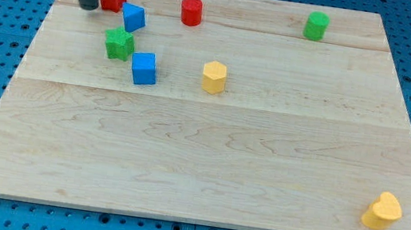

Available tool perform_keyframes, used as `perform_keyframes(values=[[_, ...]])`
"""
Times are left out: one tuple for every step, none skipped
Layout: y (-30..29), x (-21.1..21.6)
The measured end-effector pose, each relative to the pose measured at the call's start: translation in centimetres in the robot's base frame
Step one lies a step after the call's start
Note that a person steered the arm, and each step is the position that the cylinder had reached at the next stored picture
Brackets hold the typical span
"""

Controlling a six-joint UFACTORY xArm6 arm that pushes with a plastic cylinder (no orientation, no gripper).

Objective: Slide red star to the top left corner of the board

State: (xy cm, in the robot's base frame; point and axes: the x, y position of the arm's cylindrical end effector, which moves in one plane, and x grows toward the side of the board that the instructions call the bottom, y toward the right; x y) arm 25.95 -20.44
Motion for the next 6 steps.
perform_keyframes(values=[[7.5, 1.2], [14.9, 4.2], [18.0, 5.1], [16.7, 1.8], [17.8, 1.2], [14.6, 1.8]])
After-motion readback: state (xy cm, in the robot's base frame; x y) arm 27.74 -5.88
